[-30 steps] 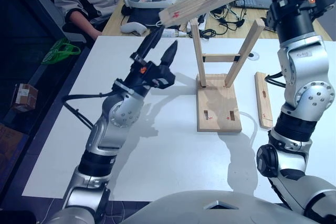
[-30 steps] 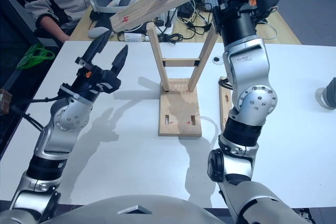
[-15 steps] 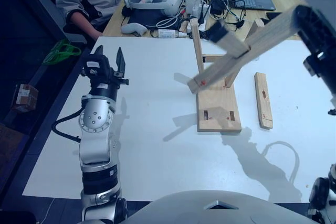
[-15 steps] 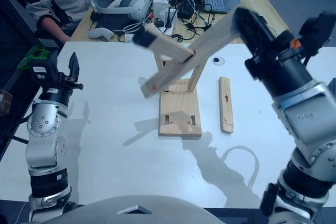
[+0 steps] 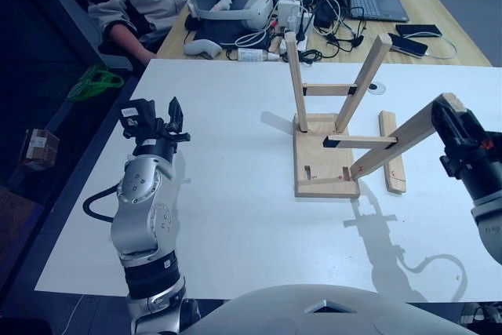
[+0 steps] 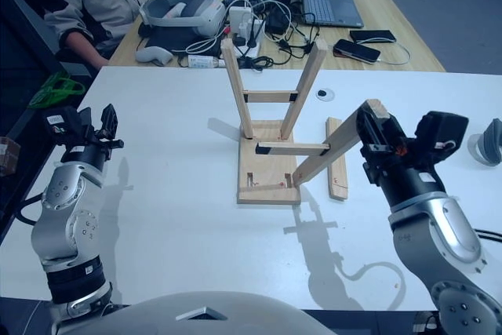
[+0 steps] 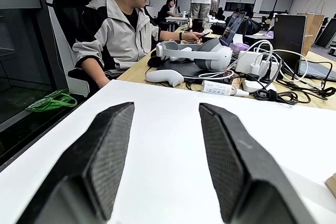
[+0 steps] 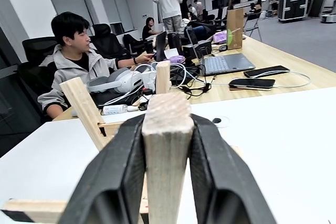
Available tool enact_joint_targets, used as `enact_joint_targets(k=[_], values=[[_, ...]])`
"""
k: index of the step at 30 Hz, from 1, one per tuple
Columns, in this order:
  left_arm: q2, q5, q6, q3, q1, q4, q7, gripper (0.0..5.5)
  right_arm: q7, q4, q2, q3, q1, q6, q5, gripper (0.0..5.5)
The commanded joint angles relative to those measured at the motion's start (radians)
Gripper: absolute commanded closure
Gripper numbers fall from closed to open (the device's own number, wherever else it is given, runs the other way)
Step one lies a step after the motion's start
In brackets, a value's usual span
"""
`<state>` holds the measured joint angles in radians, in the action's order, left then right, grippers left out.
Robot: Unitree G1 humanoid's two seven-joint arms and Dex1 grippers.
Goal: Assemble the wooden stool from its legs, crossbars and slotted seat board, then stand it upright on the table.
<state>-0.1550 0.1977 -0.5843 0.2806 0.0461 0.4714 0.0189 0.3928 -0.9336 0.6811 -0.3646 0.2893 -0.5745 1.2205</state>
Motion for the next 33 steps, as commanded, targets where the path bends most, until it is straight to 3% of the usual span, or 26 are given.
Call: enact_joint_targets(k=[1, 18, 26, 29, 33], values=[[-0.011, 0.005, -0.013, -0.013, 0.011, 0.000, 0.008, 3.23, -0.041, -0.007, -0.007, 0.048, 0.037, -0.027, -0.012, 4.50], [-0.022, -0.008, 0.029, -0.029, -0.033, -0.015, 0.027, 3.23, 0.059, -0.003, -0.020, 0.093, -0.007, 0.014, 0.121, 4.50], [-0.026, -0.018, 0.037, -0.031, -0.020, -0.031, 0.033, 3.23, 0.267, 0.174, 0.010, 0.104, -0.003, -0.056, 0.210, 4.50], [-0.026, -0.019, 0.043, -0.032, -0.015, -0.038, 0.032, 3.23, 0.294, 0.204, 0.065, 0.114, -0.028, -0.092, 0.200, 4.49], [-0.024, -0.019, 0.049, -0.031, -0.011, -0.042, 0.027, 3.23, 0.201, 0.163, 0.182, 0.165, -0.051, -0.140, 0.047, 4.48]])
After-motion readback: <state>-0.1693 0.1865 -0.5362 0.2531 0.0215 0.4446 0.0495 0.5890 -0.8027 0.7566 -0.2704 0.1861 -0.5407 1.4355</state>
